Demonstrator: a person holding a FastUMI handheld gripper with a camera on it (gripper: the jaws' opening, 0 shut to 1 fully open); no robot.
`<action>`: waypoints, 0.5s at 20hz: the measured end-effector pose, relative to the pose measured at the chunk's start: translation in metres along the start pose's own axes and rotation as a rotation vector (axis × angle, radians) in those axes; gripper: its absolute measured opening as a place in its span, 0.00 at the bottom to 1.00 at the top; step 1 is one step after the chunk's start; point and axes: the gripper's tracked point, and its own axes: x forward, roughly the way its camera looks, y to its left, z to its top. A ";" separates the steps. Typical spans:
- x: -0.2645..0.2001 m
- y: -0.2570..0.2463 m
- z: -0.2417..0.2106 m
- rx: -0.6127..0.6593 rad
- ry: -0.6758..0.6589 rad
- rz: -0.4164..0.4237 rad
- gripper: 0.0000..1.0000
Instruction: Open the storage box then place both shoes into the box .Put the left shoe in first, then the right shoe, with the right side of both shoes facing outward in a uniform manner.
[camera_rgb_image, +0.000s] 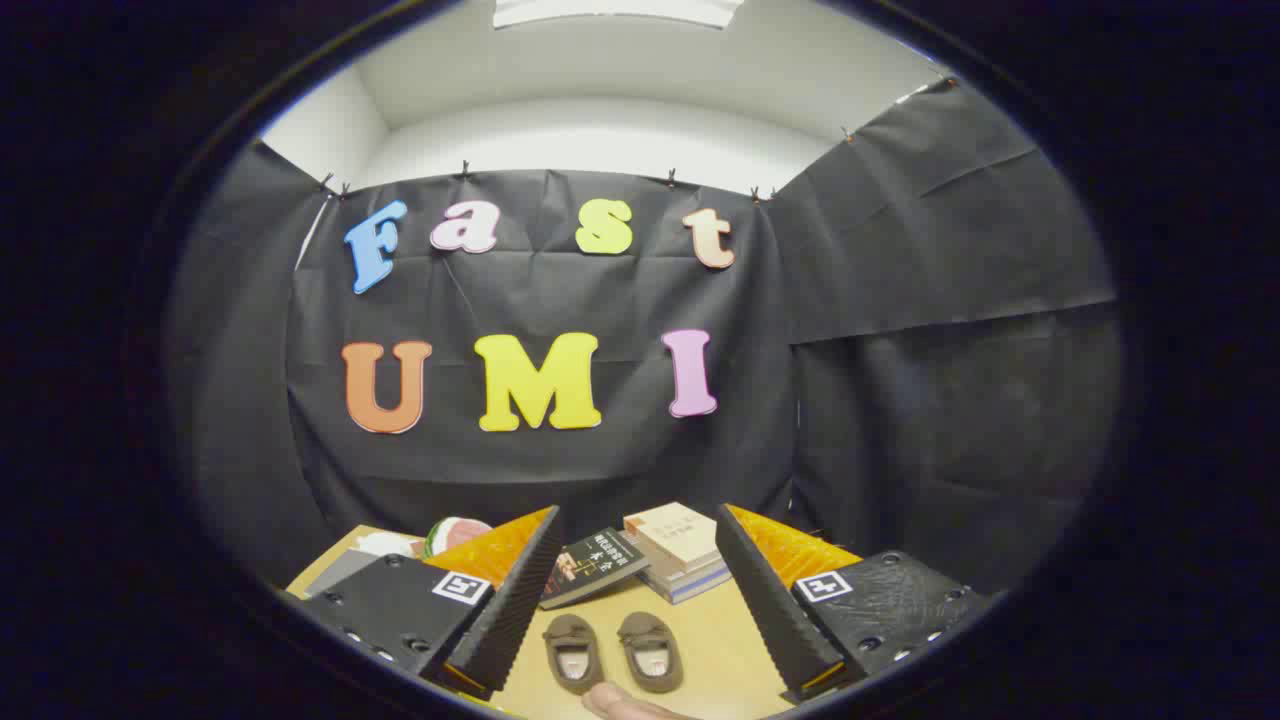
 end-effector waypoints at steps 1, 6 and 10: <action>0.002 0.004 -0.001 0.003 0.004 0.015 0.95; 0.005 0.015 0.012 0.001 -0.018 0.095 0.95; 0.005 0.011 0.012 -0.005 0.005 0.130 0.95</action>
